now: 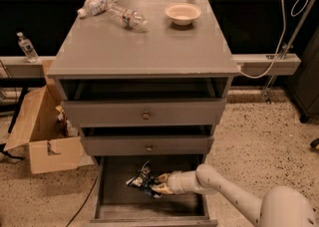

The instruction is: Pick blue chip bag from bottom drawer and place on counter

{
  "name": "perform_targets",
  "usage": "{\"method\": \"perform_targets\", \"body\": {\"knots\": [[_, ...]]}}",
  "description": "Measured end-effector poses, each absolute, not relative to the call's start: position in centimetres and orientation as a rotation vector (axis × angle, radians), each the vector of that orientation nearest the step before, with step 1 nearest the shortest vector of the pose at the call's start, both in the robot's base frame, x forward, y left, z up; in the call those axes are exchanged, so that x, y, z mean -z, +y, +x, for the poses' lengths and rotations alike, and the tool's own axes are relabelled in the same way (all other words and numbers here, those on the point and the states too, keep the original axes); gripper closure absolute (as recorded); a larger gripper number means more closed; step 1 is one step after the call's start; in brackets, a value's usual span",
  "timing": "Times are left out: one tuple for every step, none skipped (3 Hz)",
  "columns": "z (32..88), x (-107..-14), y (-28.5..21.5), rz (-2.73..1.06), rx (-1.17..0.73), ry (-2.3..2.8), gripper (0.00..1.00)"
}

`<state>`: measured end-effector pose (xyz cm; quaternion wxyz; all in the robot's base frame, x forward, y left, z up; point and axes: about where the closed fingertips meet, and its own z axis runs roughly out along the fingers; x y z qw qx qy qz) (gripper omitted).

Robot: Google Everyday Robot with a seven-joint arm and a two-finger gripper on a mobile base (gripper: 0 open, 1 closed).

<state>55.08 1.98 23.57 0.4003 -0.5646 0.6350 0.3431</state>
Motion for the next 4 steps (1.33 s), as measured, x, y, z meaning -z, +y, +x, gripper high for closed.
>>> {"method": "perform_targets", "body": {"knots": [[53.8,-23.5,2.9,-1.46,-0.913,1.588,1.0],[53.8,-23.4,2.9,-1.457,-0.911,1.59,1.0],[53.3,-26.0,2.6,-1.5,-0.886,1.568,1.0],[52.1,-35.5,1.2,-1.602,-0.764,1.503,1.0]]}}
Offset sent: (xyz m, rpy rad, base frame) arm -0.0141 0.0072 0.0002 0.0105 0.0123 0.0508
